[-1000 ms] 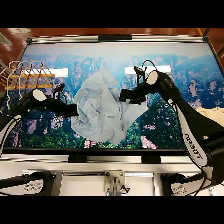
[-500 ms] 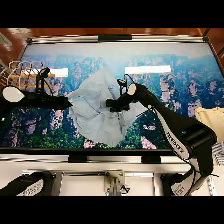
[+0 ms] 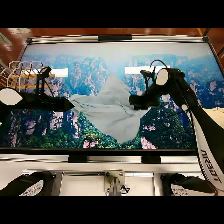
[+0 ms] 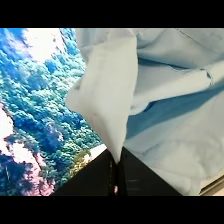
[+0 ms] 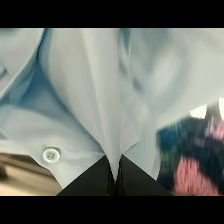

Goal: Fold the shirts.

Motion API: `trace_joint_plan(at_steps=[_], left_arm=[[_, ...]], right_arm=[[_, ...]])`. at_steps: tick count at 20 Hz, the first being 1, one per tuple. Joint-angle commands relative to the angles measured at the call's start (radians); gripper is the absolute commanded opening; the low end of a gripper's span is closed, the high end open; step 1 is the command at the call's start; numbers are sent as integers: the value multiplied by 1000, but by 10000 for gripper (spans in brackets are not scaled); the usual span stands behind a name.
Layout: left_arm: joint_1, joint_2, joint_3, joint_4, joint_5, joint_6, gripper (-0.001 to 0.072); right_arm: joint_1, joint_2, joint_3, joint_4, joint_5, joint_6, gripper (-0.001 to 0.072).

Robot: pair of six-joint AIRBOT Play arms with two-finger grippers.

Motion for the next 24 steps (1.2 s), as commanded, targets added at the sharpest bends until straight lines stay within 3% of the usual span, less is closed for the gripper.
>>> trace_joint_plan(at_steps=[1,2,3,5,8,9,14,17,20,22,23,24], left_arm=[[-61,-55,-3,-1,-2,0,55],[-75,-75,-3,-1,-2,0,56],[-82,-92,-3,-1,-2,0,56],[-85,-113,-3,3,-3,0,55],[-85,-99,-3,15,-35,0,55],[-85,-92,-3,15,-63,0,55],[-85,-29,-3,21,-138,-1,55],[-85,3,-3,21,-138,-8,55],[-85,4,-3,21,-135,-8,55],[-85,4,-3,21,-134,-9,55],[-85,4,-3,21,-134,-9,55],[-85,4,-3,21,-134,-9,55]], right_arm=[[72,78,-249,19,-16,106,65],[119,77,-333,77,-96,119,70],[154,76,-386,133,-157,119,152],[179,77,-393,198,-176,21,519],[119,77,-230,115,-92,-101,543],[90,77,-157,64,-111,-111,678],[13,-8,169,-69,-413,-251,695],[16,-178,277,38,-352,-386,695],[35,-321,333,172,-280,-656,695],[89,-363,340,140,-281,-920,695],[119,-377,340,88,-290,-1010,695],[142,-393,340,66,-307,-1035,695]])
